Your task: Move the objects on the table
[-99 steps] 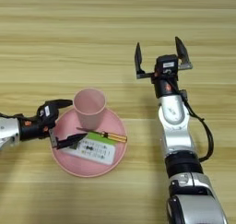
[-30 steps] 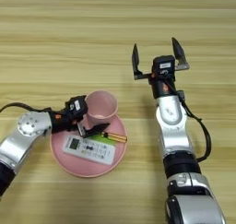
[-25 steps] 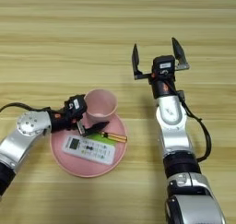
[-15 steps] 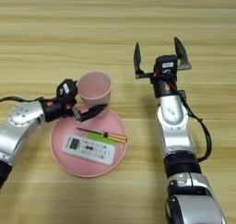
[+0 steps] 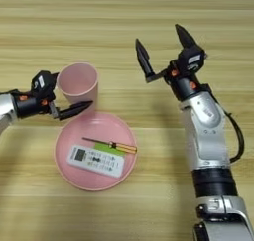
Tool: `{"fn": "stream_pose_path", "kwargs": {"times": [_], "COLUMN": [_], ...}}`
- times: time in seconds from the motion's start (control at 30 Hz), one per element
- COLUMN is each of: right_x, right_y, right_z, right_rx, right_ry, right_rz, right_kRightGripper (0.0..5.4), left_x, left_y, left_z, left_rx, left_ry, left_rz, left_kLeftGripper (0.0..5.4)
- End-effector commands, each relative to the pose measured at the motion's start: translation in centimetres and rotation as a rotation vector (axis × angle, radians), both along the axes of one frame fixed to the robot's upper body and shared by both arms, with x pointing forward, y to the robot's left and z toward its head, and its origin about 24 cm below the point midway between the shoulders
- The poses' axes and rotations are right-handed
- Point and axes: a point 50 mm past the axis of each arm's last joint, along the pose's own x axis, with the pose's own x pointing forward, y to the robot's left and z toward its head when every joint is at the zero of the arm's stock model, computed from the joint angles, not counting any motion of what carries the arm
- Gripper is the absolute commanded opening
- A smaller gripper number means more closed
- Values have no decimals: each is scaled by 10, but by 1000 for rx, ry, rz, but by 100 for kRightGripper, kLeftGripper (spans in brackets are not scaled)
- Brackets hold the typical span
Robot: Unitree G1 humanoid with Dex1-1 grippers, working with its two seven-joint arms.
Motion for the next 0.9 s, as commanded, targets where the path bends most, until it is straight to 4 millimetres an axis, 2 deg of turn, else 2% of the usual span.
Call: {"fn": "stream_pose_path", "kwargs": {"times": [0.03,0.3,0.53,0.9], "right_x": [-22,-50,-50,-51], "right_y": [0,7,14,33], "right_z": [6,-12,-17,-14], "right_rx": [-145,-303,-347,-410], "right_ry": [47,211,251,207], "right_rz": [238,555,617,654], "right_kRightGripper": [540,540,540,540], "left_x": [-1,-11,-15,-18], "left_y": [5,4,3,-1], "left_z": [14,20,20,15], "left_rx": [18,16,26,46], "left_ry": [-64,-101,-105,-91], "left_rz": [-61,-170,-219,-250], "left_kLeftGripper": [431,431,431,429]}}
